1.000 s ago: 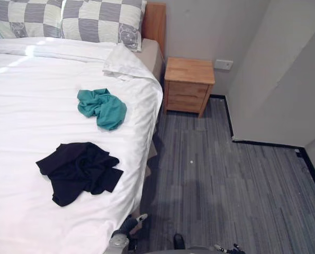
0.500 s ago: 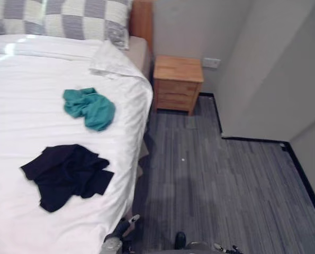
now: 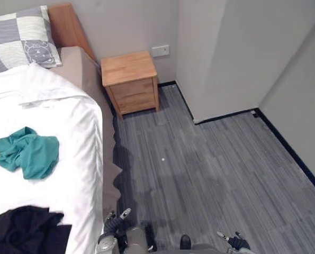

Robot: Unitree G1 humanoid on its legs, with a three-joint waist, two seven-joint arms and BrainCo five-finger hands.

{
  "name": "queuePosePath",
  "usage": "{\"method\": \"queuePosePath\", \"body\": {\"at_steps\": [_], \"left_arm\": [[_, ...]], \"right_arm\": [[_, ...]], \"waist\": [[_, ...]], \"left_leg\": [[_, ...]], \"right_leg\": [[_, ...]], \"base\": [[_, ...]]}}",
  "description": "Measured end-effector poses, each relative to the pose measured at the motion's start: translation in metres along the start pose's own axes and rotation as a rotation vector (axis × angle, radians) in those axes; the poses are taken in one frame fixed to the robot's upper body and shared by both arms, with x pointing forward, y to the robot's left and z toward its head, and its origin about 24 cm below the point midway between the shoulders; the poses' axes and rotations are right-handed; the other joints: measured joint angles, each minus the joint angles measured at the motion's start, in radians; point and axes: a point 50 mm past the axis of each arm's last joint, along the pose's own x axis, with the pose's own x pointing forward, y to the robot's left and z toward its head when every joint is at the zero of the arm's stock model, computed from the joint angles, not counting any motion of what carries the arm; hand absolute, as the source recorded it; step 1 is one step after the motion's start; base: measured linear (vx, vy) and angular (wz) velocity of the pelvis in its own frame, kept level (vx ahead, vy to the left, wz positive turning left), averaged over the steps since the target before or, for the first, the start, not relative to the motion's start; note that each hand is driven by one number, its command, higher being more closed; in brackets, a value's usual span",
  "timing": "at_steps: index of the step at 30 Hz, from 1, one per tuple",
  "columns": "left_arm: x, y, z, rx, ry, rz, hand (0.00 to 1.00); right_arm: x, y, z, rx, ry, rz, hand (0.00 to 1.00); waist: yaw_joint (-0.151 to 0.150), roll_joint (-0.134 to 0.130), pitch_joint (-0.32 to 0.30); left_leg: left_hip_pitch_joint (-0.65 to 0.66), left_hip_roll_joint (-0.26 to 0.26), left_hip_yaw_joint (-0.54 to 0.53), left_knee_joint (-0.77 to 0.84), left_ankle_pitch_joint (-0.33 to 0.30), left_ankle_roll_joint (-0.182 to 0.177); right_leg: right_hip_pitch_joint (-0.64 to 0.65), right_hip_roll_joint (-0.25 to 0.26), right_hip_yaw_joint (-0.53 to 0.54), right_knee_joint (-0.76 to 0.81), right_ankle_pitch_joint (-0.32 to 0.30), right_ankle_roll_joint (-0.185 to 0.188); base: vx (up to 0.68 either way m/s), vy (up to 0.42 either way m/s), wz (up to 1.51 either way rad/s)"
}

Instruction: Tidy the bed and pick cloth on bed and put in laundry

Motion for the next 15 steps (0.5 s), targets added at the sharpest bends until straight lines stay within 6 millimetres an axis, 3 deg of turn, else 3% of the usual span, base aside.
{"method": "queuePosePath", "body": {"at_steps": [1, 2, 3, 4, 5, 6, 7, 8, 9, 11, 12, 13, 15], "left_arm": [[0.000, 0.000, 0.001, -0.002, -0.003, -0.003, 0.00], [0.001, 0.003, 0.002, 0.003, -0.004, 0.003, 0.00], [0.001, 0.003, -0.001, 0.008, 0.010, 0.002, 0.00], [0.001, 0.003, -0.003, 0.009, 0.017, 0.000, 0.00], [0.001, 0.004, -0.006, 0.003, 0.035, 0.002, 0.00], [0.000, 0.004, -0.007, 0.004, 0.040, 0.000, 0.00], [0.001, 0.007, -0.009, 0.024, 0.052, 0.000, 0.00], [0.001, 0.009, -0.011, 0.044, 0.066, -0.003, 0.00], [0.000, 0.010, -0.015, 0.057, 0.084, -0.004, 0.00], [0.000, 0.010, -0.017, 0.059, 0.093, -0.003, 0.00], [0.000, 0.010, -0.017, 0.057, 0.094, -0.004, 0.00], [0.000, 0.010, -0.017, 0.056, 0.094, -0.004, 0.00], [0.000, 0.008, -0.017, 0.053, 0.093, -0.006, 0.00]], "right_arm": [[0.000, 0.000, -0.002, -0.003, 0.014, 0.000, 0.00], [0.000, 0.000, -0.004, -0.002, 0.022, 0.001, 0.00], [0.000, -0.001, -0.005, -0.009, 0.028, -0.002, 0.00], [0.000, -0.002, -0.007, -0.017, 0.034, -0.005, 0.00], [0.000, -0.004, -0.014, -0.009, 0.062, -0.012, 0.00], [-0.001, -0.005, -0.016, -0.002, 0.070, -0.017, 0.00], [-0.002, -0.006, -0.020, -0.001, 0.083, -0.023, 0.00], [-0.003, -0.008, -0.025, 0.000, 0.097, -0.027, 0.00], [-0.005, -0.010, -0.029, 0.000, 0.114, -0.031, 0.00], [-0.006, -0.012, -0.032, 0.006, 0.125, -0.039, 0.00], [-0.004, -0.012, -0.028, 0.004, 0.115, -0.039, 0.00], [-0.004, -0.011, -0.027, 0.004, 0.111, -0.038, 0.00], [-0.002, -0.011, -0.021, 0.002, 0.098, -0.037, 0.00]], "waist": [[0.016, -0.008, -0.004], [0.017, -0.019, -0.012], [0.016, -0.026, -0.018], [0.016, -0.025, -0.018], [0.016, -0.027, -0.017], [0.014, -0.031, -0.016], [-0.007, -0.040, -0.012], [-0.025, -0.040, -0.006], [-0.042, -0.037, -0.003], [-0.044, -0.032, 0.001], [-0.049, -0.024, 0.006], [-0.050, -0.023, 0.007], [-0.064, -0.010, 0.014]], "left_leg": [[0.012, -0.018, 0.020, -0.032, 0.061, 0.044], [0.027, -0.049, 0.019, -0.048, 0.062, 0.088], [0.044, -0.078, 0.018, -0.058, 0.030, 0.116], [0.062, -0.087, 0.016, -0.066, 0.015, 0.115], [0.119, -0.107, -0.005, -0.086, -0.010, 0.116], [0.145, -0.120, -0.018, -0.096, -0.019, 0.119], [0.211, -0.150, -0.078, -0.119, -0.042, 0.133], [0.252, -0.159, -0.112, -0.124, -0.057, 0.136], [0.307, -0.159, -0.168, -0.130, -0.079, 0.136], [0.385, -0.153, -0.253, -0.164, -0.085, 0.134], [0.415, -0.136, -0.315, -0.173, -0.088, 0.127], [0.422, -0.130, -0.334, -0.173, -0.088, 0.127], [0.445, -0.098, -0.386, -0.172, -0.111, 0.088]], "right_leg": [[0.010, -0.015, 0.002, 0.004, -0.015, 0.021], [0.017, -0.041, 0.000, 0.010, -0.033, 0.045], [-0.010, -0.071, -0.005, 0.099, -0.069, 0.097], [-0.032, -0.081, -0.005, 0.172, -0.087, 0.122], [-0.118, -0.104, -0.005, 0.441, -0.119, 0.170], [-0.155, -0.115, -0.005, 0.561, -0.110, 0.180], [-0.248, -0.148, 0.001, 0.833, -0.019, 0.227], [-0.286, -0.159, 0.003, 0.952, -0.026, 0.225], [-0.328, -0.166, -0.013, 1.031, -0.061, 0.184], [-0.400, -0.184, -0.063, 0.972, -0.135, 0.134], [-0.430, -0.178, -0.076, 0.809, -0.143, 0.122], [-0.442, -0.176, -0.072, 0.731, -0.139, 0.116], [-0.456, -0.161, -0.005, 0.406, -0.048, 0.107]], "base": [[0.41, 0.152, -0.13], [0.70, 0.284, 0.01], [0.57, 0.274, 0.20], [0.58, 0.305, 0.31], [0.38, 0.225, 0.30], [0.47, 0.284, 0.71], [0.38, 0.208, 1.00], [0.61, 0.230, 1.50], [0.54, 0.125, 1.40], [0.61, 0.033, 1.47], [0.56, -0.057, 1.38], [0.58, -0.127, 1.47], [0.59, -0.210, 1.42]]}}
